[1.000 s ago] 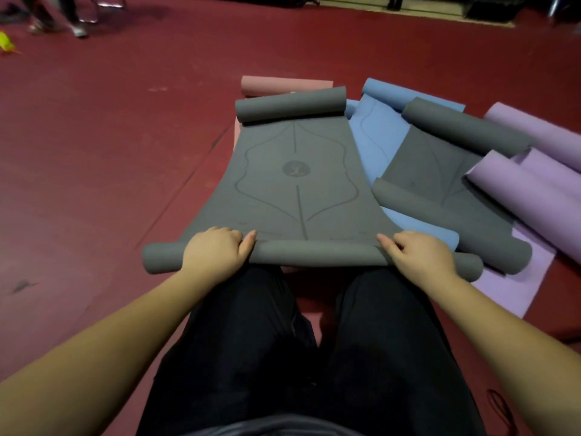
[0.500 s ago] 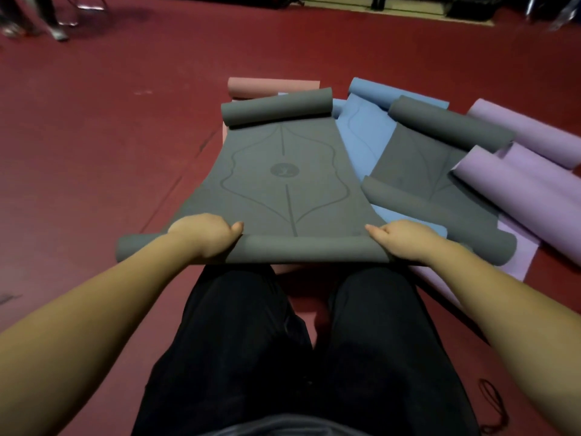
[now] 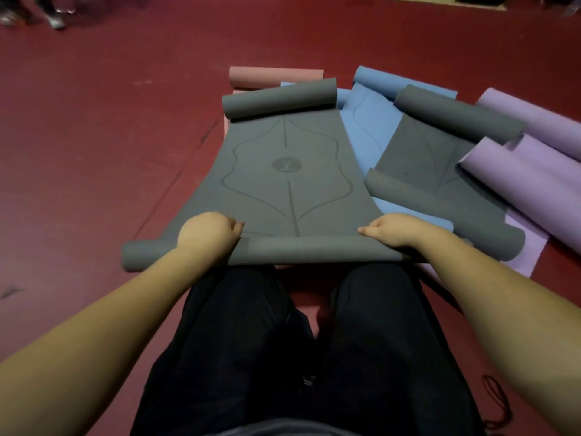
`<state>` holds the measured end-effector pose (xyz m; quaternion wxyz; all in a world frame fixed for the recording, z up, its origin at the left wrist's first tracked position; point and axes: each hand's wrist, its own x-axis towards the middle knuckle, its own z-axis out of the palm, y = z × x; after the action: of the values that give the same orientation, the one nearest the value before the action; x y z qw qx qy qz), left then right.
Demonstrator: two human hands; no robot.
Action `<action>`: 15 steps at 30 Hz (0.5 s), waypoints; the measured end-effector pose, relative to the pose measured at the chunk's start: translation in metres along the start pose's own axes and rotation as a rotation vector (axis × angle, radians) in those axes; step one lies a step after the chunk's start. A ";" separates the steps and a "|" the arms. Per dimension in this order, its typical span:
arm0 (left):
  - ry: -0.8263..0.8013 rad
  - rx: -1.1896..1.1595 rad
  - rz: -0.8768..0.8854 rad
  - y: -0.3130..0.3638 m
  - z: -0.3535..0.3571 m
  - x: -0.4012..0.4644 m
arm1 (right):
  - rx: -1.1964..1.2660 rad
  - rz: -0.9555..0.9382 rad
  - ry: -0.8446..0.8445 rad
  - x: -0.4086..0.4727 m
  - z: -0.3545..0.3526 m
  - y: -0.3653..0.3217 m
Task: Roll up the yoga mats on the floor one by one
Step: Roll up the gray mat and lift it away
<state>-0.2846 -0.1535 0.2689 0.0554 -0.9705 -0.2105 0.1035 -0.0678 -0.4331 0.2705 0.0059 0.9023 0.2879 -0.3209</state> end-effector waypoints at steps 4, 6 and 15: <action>0.229 -0.167 -0.078 0.008 0.009 -0.017 | -0.003 -0.007 -0.027 0.006 -0.002 0.002; 0.252 -0.149 -0.056 0.011 0.016 -0.025 | -0.006 -0.014 -0.034 0.008 -0.002 0.000; 0.206 -0.155 -0.092 0.009 0.017 -0.009 | -0.164 0.023 0.350 0.004 0.013 -0.010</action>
<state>-0.2927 -0.1644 0.2521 0.0061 -0.9667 -0.2555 -0.0157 -0.0780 -0.4255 0.2593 0.0330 0.9441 0.2993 -0.1343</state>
